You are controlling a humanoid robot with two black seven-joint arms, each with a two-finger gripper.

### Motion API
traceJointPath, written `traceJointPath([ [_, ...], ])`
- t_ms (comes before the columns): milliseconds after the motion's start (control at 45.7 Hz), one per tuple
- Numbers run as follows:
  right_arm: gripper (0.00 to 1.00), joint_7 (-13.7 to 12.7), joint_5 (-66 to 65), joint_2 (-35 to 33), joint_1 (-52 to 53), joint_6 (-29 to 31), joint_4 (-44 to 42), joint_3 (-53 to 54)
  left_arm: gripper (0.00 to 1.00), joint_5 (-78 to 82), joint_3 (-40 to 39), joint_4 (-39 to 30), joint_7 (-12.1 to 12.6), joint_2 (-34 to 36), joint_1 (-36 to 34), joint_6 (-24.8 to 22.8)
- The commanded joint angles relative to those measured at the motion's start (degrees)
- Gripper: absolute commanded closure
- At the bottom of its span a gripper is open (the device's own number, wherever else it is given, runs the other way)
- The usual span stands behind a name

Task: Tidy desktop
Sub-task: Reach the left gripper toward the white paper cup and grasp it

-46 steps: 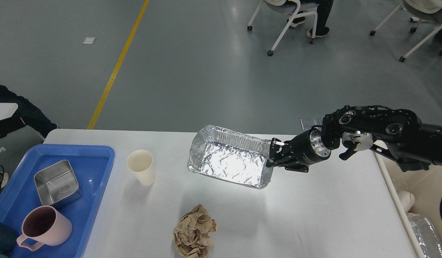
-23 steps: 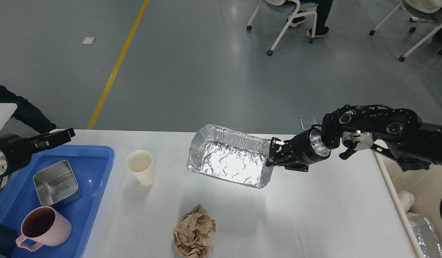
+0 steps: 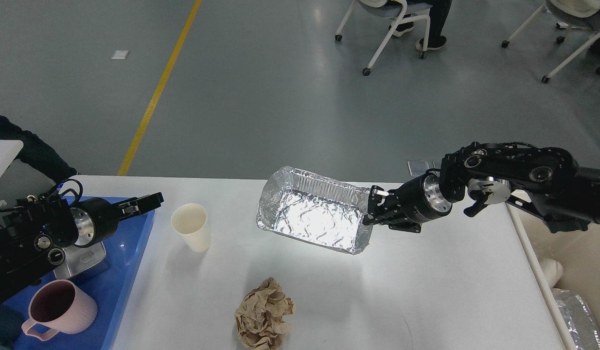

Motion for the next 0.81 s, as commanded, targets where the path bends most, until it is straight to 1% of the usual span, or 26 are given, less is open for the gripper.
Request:
traceJointPath([
  [0, 1.0, 0.0, 0.0, 0.1, 0.0, -0.3, -0.1, 0.0, 0.1, 2.5, 2.5, 0.6, 0.1, -2.4, -0.3, 0.0],
  [175, 1.0, 0.0, 0.0, -0.2, -0.2, -0.4, 0.0, 0.1, 0.18, 3.0, 4.3, 4.4, 0.8, -5.3, -0.9, 0.1],
  [306, 1.0, 0.0, 0.0, -0.2, -0.2, -0.4, 0.2, 0.7, 0.23, 3.0, 4.3, 5.0, 0.9, -5.5, -1.1, 0.2],
  [460, 1.0, 0.0, 0.0, -0.1, -0.3, -0.4, 0.2, 0.7, 0.33, 3.0, 4.4, 6.0, 0.9, -6.9, -0.9, 0.2],
  [547, 1.0, 0.0, 0.0, -0.1, -0.3, -0.5, 0.1, 0.7, 0.44, 3.0, 4.7, 7.2, 1.1, -7.7, -0.8, 0.1],
  [678, 1.0, 0.0, 0.0, -0.2, -0.3, -0.4, 0.2, 0.8, 0.66, 2.9, 6.8, 8.0, 2.4, -8.1, -1.0, 0.1],
  [788, 1.0, 0.0, 0.0, -0.4, -0.4, -0.5, 0.2, 1.3, 0.81, 2.9, 7.3, 8.3, 2.6, -9.2, -1.1, 0.1],
])
